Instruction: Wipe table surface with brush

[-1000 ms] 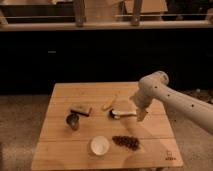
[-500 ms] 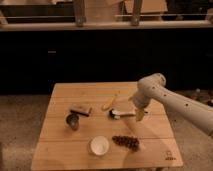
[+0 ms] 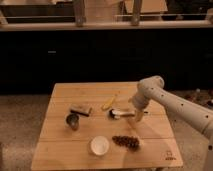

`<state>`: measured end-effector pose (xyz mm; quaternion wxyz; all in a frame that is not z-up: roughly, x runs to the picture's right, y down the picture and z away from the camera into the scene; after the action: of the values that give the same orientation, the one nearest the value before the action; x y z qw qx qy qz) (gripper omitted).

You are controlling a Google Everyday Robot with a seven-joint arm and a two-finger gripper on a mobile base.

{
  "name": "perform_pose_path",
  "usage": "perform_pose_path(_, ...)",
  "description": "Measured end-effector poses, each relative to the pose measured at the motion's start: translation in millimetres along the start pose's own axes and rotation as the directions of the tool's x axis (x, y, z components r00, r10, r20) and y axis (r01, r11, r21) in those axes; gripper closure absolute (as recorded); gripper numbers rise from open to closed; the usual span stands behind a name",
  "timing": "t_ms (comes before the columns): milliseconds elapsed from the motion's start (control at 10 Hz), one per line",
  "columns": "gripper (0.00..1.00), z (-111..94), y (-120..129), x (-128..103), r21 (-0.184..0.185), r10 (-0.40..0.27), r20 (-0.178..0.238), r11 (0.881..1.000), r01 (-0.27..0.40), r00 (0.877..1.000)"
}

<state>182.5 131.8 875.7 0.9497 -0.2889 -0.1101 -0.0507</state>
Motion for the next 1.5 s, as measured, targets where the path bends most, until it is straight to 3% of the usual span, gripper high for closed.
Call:
perform_pose_path(800, 0.20, 21.1, -3.4, 5.4, -0.020, 0.026, 0.026, 0.999, -0.026, 0.999)
perform_pose_path(1500, 0.20, 26.8, -5.7, 10.2, -0.020, 0.070, 0.030, 0.997, -0.069, 0.997)
